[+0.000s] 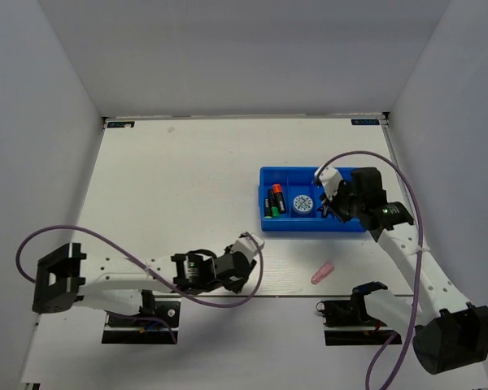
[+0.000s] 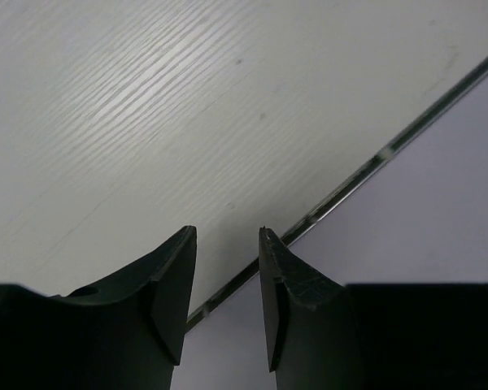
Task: Sort the stationery into containers
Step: Place the stationery into the container
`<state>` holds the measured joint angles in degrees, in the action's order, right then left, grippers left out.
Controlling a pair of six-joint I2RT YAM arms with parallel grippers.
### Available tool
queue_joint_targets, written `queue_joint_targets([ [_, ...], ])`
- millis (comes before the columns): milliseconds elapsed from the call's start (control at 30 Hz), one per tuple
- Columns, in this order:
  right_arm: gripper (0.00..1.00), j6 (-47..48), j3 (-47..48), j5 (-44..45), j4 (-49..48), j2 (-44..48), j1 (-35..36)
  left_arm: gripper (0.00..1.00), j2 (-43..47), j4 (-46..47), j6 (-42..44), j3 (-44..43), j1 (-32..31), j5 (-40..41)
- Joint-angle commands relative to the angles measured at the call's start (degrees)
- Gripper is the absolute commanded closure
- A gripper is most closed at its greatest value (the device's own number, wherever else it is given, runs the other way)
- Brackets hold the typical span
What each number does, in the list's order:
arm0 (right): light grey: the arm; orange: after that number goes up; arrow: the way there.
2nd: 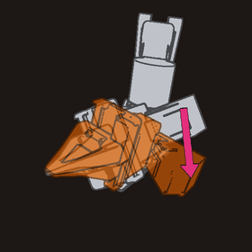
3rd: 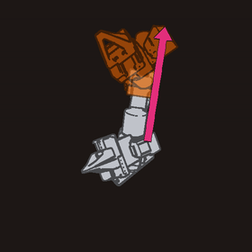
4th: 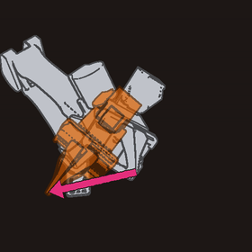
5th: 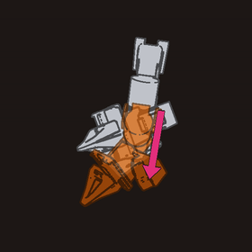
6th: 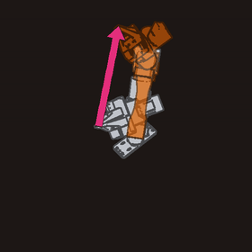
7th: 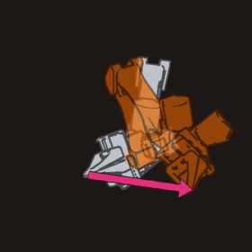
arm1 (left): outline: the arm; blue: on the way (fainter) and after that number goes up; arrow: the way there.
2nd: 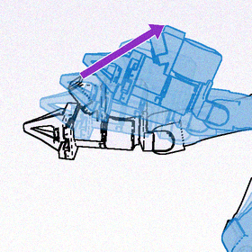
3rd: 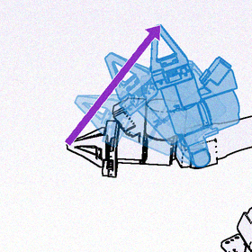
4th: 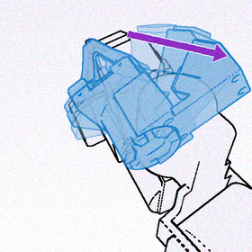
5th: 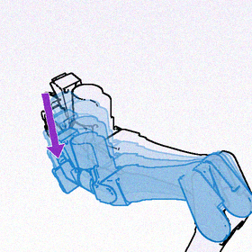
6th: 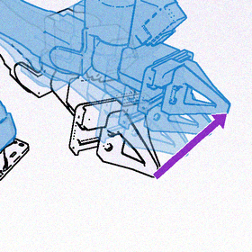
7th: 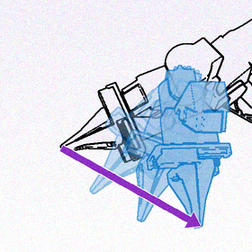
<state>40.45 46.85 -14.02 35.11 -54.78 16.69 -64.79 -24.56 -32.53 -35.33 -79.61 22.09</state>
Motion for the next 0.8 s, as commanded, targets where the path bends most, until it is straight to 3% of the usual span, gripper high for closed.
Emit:
queue_joint_targets([
  [0, 1.0, -19.25, 2.01, 29.62, -9.71, -3.74, -1.13, 0.52, -5.32, 11.53, 4.4, -6.39, 0.16, -5.11],
  [33, 1.0, -22.14, 2.54, 36.89, -11.1, -4.71, -1.39, 0.52, -9.87, 11.81, 5.11, -8.85, 0.42, -5.65],
  [200, 1.0, -28.67, 7.02, 38.9, -10.59, -12.18, -3.33, 0.49, -18.95, 18.4, 5.99, -15.37, 2.36, -12.67],
  [367, 1.0, -31.04, 12.89, 41.54, -8.5, -21.41, -4.47, 0.36, -26.16, 23.05, 5.38, -20.3, 4.38, -17.77],
  [467, 0.58, -30.95, 13.79, 38.72, -7.79, -25.1, -5.09, 0.29, -30.82, 24.29, 4.68, -23.63, 4.99, -20.85],
  [500, 0.32, -31.13, 13.71, 38.2, -7.61, -25.46, -5.87, 0.29, -31.7, 24.12, 4.59, -25.21, 5.26, -21.81],
  [567, 0.22, -32.09, 13.44, 36.44, -7.61, -24.41, -5.97, 0.29, -35.04, 23.94, 4.5, -27.84, 5.17, -23.04],
  [633, 0.22, -32.62, 12.22, 34.43, -8.39, -22.75, -7.02, 0.29, -37.84, 26.83, 4.24, -28.82, 5.26, -23.75],
  [700, 0.33, -33.76, 10.73, 32.93, -9.44, -20.19, -8.16, 0.34, -39.7, 27.02, 4.32, -31.19, 5.0, -24.46],
  [767, 0.36, -35.08, 9.84, 31.52, -9.62, -17.2, -8.86, 0.34, -41.46, 26.32, 4.76, -34.34, 4.65, -24.55],
])
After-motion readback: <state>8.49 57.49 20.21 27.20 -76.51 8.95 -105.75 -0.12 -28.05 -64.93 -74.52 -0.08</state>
